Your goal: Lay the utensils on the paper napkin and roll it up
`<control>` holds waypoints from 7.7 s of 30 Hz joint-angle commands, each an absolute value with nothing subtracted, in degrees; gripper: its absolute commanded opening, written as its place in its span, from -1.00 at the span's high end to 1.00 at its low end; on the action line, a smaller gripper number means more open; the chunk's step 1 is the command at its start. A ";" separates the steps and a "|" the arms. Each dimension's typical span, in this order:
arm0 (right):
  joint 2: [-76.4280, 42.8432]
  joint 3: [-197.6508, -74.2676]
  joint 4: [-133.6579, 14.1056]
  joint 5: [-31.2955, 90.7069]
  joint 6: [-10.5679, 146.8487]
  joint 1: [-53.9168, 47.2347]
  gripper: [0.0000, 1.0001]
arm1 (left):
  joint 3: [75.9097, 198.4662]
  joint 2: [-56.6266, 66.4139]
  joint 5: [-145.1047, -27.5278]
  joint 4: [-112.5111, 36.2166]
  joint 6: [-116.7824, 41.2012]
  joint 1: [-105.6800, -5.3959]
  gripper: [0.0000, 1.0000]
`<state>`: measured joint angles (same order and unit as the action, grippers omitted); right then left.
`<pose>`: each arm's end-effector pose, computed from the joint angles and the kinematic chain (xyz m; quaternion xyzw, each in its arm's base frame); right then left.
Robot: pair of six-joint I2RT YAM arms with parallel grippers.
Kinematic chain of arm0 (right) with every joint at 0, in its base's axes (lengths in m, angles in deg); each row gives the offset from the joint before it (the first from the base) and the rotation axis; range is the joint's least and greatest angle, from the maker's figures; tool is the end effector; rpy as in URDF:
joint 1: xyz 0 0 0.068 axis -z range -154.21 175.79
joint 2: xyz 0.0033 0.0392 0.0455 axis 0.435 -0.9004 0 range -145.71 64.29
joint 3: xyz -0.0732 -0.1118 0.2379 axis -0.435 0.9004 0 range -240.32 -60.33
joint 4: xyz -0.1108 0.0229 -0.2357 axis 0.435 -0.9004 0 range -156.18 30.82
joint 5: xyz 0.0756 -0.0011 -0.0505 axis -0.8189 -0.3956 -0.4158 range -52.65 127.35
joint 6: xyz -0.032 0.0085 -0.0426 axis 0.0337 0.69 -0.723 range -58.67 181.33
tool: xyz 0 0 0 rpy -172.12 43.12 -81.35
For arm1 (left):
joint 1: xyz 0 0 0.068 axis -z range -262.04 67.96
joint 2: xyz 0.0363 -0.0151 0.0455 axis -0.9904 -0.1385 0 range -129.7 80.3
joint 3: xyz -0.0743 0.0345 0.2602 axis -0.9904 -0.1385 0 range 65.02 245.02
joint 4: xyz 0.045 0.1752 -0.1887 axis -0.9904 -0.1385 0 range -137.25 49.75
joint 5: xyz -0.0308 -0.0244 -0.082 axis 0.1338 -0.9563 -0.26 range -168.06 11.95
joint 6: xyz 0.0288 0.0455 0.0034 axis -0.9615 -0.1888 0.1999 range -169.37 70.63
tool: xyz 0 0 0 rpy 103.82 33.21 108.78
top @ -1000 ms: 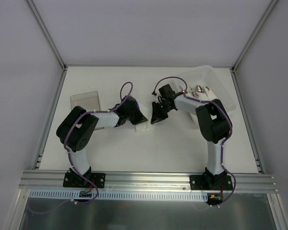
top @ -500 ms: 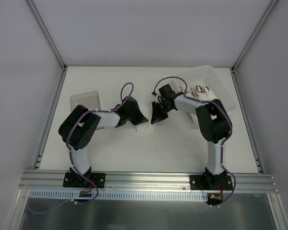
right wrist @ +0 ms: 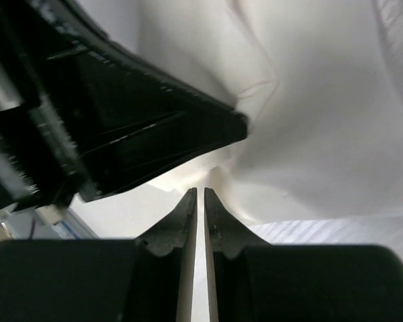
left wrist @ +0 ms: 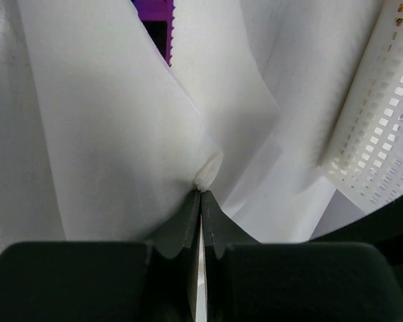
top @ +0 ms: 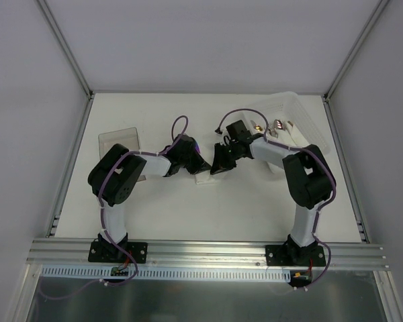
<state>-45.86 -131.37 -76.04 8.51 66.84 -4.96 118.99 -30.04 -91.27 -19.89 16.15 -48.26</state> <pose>0.3331 0.2181 0.1662 -0.2734 0.8878 0.3145 0.1953 0.3157 -0.2210 0.1264 -0.1919 0.8656 -0.4101 0.2138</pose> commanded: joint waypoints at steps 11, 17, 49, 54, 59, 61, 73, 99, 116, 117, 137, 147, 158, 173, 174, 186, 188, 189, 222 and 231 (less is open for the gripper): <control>-43.90 -127.39 -65.16 5.44 78.81 -6.91 0.78 | 119.34 -32.46 -89.66 -25.75 16.46 -47.59 1.00; -44.34 -124.84 -57.51 4.91 84.35 -6.91 0.78 | 119.16 -32.11 -89.57 -25.75 16.55 -47.59 1.00; -52.96 -128.88 -71.13 12.30 84.18 -6.47 0.89 | 113.62 -8.11 -85.26 -28.47 5.74 -51.10 0.49; -53.13 -128.88 -71.48 12.12 84.53 -5.94 0.89 | 115.81 -13.30 -85.61 -28.47 6.97 -51.10 0.64; -53.48 -129.23 -71.84 11.95 84.35 -5.77 0.89 | 120.38 -19.09 -86.32 -28.91 7.58 -51.10 0.72; -53.57 -129.23 -71.75 11.95 84.35 -5.68 0.89 | 121.61 -20.68 -86.06 -30.05 8.28 -51.10 0.76; -53.75 -129.67 -72.10 10.63 84.00 -5.50 0.89 | 126.63 -28.77 -85.79 -35.85 9.08 -51.01 0.92; -46.71 -132.04 -63.05 7.11 83.03 -5.85 0.68 | 129.10 -31.67 -88.95 -53.79 1.34 -52.07 1.00; -50.85 -132.31 -63.22 14.40 84.97 -8.40 0.77 | 128.65 -32.20 -90.10 -53.79 4.59 -52.51 1.00; -50.94 -132.22 -63.57 15.19 85.14 -8.32 0.78 | 128.65 -32.20 -90.10 -53.79 4.51 -52.59 1.00; -54.19 -135.38 -73.68 20.65 79.43 -9.19 0.81 | 130.76 -19.46 -85.00 -54.05 1.34 -52.77 0.56; -54.72 -135.82 -74.30 19.77 80.05 -9.37 0.82 | 131.99 -22.44 -85.00 -54.23 1.87 -52.77 0.71; -55.24 -136.00 -74.56 19.07 80.05 -9.55 0.83 | 135.15 -29.21 -84.56 -53.87 1.78 -52.68 0.88; -53.32 -136.44 -74.65 18.45 77.24 -9.55 0.78 | 131.03 -32.90 -86.93 -55.45 3.19 -54.00 1.00; -51.48 -136.44 -74.48 18.19 76.62 -9.20 0.76 | 130.76 -33.34 -87.02 -55.63 3.19 -54.09 1.00; -41.18 -136.88 -78.77 11.15 68.02 1.07 -0.04 | 133.05 -36.77 -90.62 -56.33 2.40 -54.35 1.00; -41.88 -136.88 -80.70 11.94 66.78 2.23 -0.18 | 133.40 -36.95 -90.97 -56.25 2.31 -54.35 1.00; -43.28 -137.49 -81.76 11.95 66.34 3.10 -0.21 | 133.48 -37.12 -91.15 -56.33 2.14 -54.35 1.00; -58.41 -132.76 -67.79 -12.15 77.77 3.90 -0.47 | 133.84 -36.86 -91.24 -56.51 2.48 -54.53 1.00; -53.75 -131.95 -66.65 -3.62 73.63 1.88 -0.23 | 133.40 -37.03 -91.24 -56.34 3.19 -54.53 1.00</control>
